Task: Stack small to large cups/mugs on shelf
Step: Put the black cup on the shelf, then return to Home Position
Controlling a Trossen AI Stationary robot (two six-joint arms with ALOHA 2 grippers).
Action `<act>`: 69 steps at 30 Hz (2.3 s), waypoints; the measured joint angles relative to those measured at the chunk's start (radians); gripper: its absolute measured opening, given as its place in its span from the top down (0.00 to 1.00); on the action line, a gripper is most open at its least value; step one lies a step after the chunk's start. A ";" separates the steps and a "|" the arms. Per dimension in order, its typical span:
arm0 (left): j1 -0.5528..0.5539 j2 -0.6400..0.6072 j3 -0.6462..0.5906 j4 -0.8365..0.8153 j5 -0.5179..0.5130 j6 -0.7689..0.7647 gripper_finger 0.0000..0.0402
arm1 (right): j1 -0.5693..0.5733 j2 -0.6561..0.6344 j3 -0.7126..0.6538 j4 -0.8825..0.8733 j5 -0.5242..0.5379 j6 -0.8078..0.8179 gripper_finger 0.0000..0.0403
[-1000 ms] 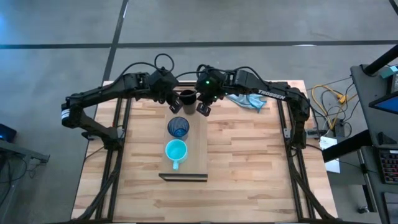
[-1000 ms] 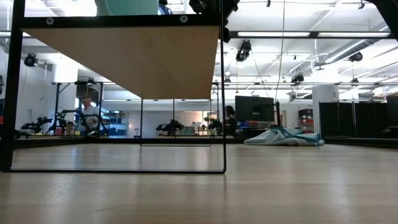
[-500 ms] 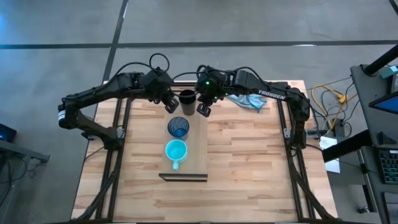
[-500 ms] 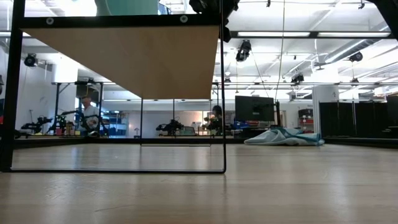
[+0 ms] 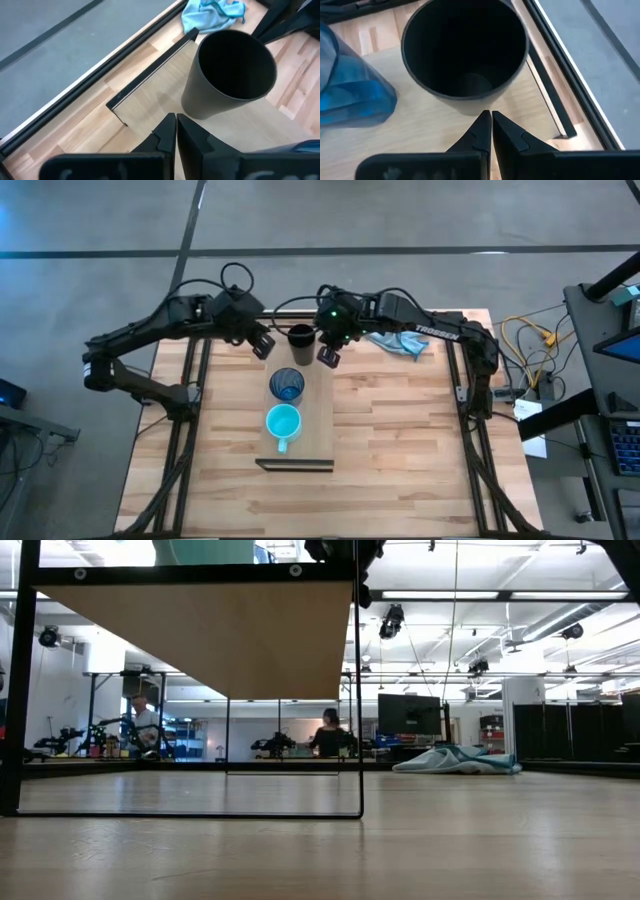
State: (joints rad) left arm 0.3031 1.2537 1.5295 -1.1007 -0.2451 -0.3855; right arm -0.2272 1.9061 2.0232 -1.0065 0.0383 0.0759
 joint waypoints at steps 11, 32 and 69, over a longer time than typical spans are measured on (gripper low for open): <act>0.000 -0.046 0.001 0.000 -0.007 -0.001 1.00 | 0.000 0.036 0.000 0.028 -0.002 -0.017 0.98; -0.003 -0.191 0.001 0.000 -0.002 0.006 1.00 | 0.062 -0.005 0.276 -0.428 -0.011 0.086 0.98; -0.004 -0.961 -0.740 0.405 0.339 0.129 1.00 | 0.263 -0.885 -1.125 0.881 0.134 0.155 0.98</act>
State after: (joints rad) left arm 0.2993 0.2930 0.7895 -0.6953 0.0943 -0.2562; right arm 0.0356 1.0212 0.8985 -0.1257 0.1726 0.2306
